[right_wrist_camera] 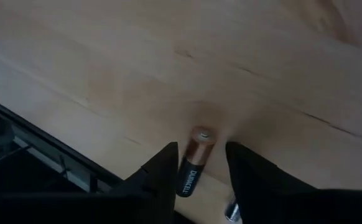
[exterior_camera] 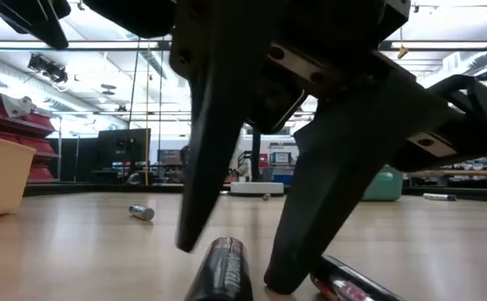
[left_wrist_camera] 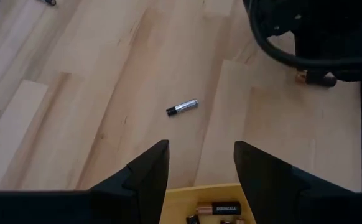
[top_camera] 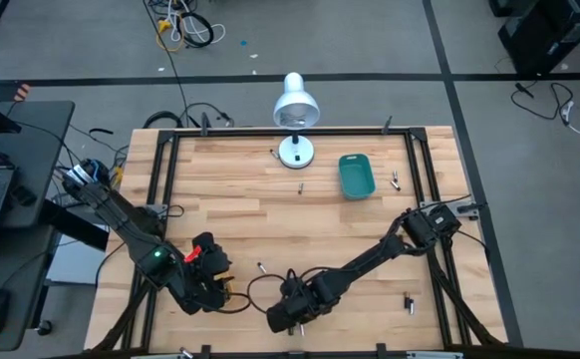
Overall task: Sort batteries
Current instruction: Put the bottom left golden battery into the yellow bin
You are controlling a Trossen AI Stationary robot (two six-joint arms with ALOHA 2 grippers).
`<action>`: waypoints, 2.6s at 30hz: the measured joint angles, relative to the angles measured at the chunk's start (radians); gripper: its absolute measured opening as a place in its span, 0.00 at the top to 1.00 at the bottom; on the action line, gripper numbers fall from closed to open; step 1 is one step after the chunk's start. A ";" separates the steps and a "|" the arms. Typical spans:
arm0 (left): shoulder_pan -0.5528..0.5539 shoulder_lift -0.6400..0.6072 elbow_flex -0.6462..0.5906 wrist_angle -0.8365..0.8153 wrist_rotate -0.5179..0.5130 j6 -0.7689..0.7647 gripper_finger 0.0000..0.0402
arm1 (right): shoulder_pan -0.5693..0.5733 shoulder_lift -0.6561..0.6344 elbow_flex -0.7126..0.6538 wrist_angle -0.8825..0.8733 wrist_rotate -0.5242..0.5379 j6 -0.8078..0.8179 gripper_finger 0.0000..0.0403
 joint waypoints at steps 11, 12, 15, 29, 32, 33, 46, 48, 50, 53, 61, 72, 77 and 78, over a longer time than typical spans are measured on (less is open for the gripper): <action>0.000 0.000 0.000 -0.039 0.000 -0.014 0.51 | -0.060 0.015 0.000 -0.048 -0.028 -0.090 0.91; 0.000 0.000 0.000 -0.048 0.000 -0.019 0.51 | -0.065 0.015 -0.001 -0.050 -0.019 -0.094 0.92; 0.000 0.000 0.000 -0.062 0.000 -0.022 0.51 | -0.079 0.015 -0.001 -0.055 0.009 -0.105 0.91; -0.012 0.000 0.000 -0.069 0.099 -0.053 0.51 | -0.125 0.014 -0.005 -0.050 0.019 -0.205 0.86; -0.024 0.000 0.000 -0.069 0.099 -0.054 0.51 | -0.125 0.014 -0.007 -0.024 0.025 -0.214 0.82; -0.028 0.000 0.000 -0.069 0.099 -0.058 0.51 | -0.125 0.014 -0.007 -0.016 0.030 -0.215 0.80; -0.033 0.000 0.000 -0.066 0.105 -0.101 0.51 | -0.150 0.012 -0.003 -0.082 0.101 -0.309 0.95; -0.033 0.000 0.000 -0.066 0.105 -0.101 0.51 | -0.157 0.012 -0.003 -0.089 0.126 -0.315 0.95; -0.033 0.000 0.000 -0.066 0.105 -0.102 0.51 | -0.159 0.011 -0.002 -0.107 0.155 -0.312 0.92; -0.033 0.000 0.000 -0.066 0.105 -0.102 0.51 | -0.159 0.011 0.000 -0.126 0.173 -0.307 0.86; -0.033 0.000 0.000 -0.066 0.105 -0.116 0.52 | -0.158 -0.003 -0.004 -0.104 0.173 -0.449 0.75; -0.031 0.000 0.000 -0.070 0.103 -0.120 0.55 | -0.130 -0.004 -0.004 -0.117 0.234 -0.718 0.55; -0.031 0.000 0.000 -0.074 0.104 -0.121 0.55 | -0.134 -0.007 -0.002 -0.254 0.284 -0.711 0.58; -0.031 0.000 0.000 -0.079 0.104 -0.121 0.55 | -0.135 -0.007 -0.002 -0.284 0.299 -0.711 0.61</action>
